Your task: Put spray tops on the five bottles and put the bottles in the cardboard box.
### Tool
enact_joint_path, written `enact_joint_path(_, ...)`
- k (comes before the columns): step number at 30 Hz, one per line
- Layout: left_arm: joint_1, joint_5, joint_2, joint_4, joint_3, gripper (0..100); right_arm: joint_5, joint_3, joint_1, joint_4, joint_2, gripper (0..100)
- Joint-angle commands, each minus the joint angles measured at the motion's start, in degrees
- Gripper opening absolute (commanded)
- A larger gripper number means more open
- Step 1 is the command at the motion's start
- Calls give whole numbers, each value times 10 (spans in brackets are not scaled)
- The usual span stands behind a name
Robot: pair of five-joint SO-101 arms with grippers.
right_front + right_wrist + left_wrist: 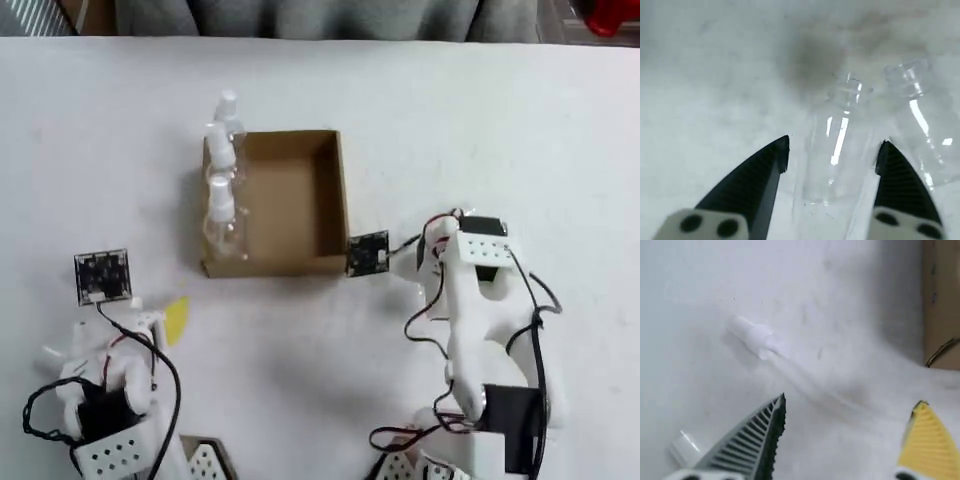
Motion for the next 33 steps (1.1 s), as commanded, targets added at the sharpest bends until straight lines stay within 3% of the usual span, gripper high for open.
enact_joint_path(1, 7, -5, -7, -18, -1, 361, 7, -5, -6, -20, 12, 247)
enact_joint_path(6, 7, -5, -7, -18, -1, 361, 8, -5, -4, -43, 24, 238)
enact_joint_path(15, 7, -6, -7, -18, -1, 361, -4, -30, -4, -41, 22, 42)
enact_joint_path(21, 7, -6, -7, -18, -1, 361, -174, -86, 30, -40, 22, 21)
enact_joint_path(28, 7, -6, -7, -18, -1, 361, -370, -145, 174, -35, 22, 20)
enact_joint_path(33, 7, -6, -7, -18, -1, 361, -394, -150, 290, -18, 22, 24)
